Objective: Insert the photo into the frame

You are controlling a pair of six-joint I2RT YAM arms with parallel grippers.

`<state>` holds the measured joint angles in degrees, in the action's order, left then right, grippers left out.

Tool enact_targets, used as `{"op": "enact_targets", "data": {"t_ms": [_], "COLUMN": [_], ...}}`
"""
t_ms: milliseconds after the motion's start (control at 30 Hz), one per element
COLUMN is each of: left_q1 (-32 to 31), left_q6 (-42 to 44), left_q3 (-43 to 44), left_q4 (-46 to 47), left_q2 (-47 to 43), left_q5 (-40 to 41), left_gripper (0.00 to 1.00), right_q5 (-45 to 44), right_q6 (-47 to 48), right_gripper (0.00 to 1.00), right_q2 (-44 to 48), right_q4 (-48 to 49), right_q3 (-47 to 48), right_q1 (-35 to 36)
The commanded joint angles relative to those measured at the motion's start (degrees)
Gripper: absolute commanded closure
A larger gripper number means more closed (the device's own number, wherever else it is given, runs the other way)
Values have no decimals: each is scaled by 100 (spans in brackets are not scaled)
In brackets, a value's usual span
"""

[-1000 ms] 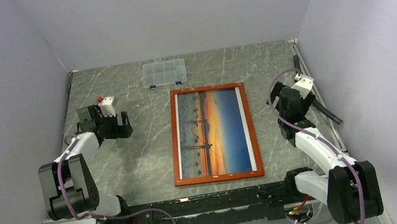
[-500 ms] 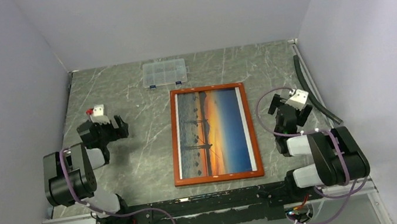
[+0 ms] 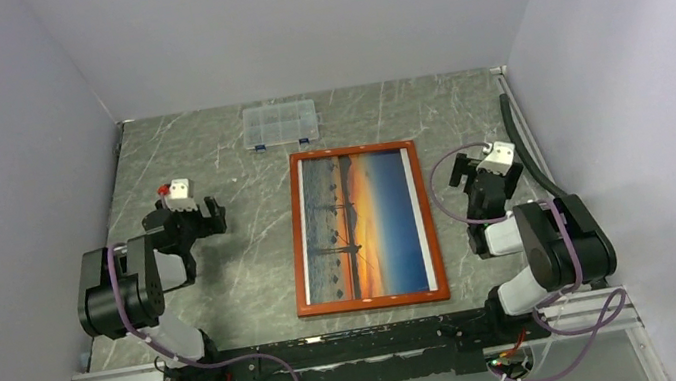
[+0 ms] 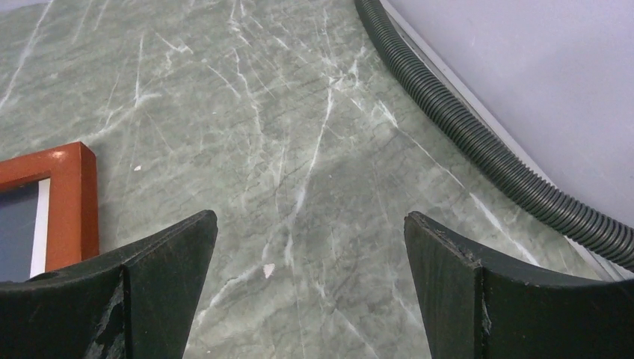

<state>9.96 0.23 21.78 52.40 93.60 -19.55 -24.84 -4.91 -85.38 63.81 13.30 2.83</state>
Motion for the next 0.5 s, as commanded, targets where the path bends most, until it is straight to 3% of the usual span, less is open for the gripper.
{"op": "enact_targets", "data": {"t_ms": [0, 467], "left_q1": [-28, -29], "left_q6": [54, 25], "left_q3": [67, 52], "left_q4": [183, 296], "left_q2": [-38, 4], "left_q5": [100, 112], "left_gripper": [5, 5], "right_q5": [149, 188], "right_q6": [74, 61], "right_gripper": [0, 0], "right_q2": [28, 33], "right_q4": [277, 153], "right_q3": [5, 48], "right_q1": [-30, -19]}}
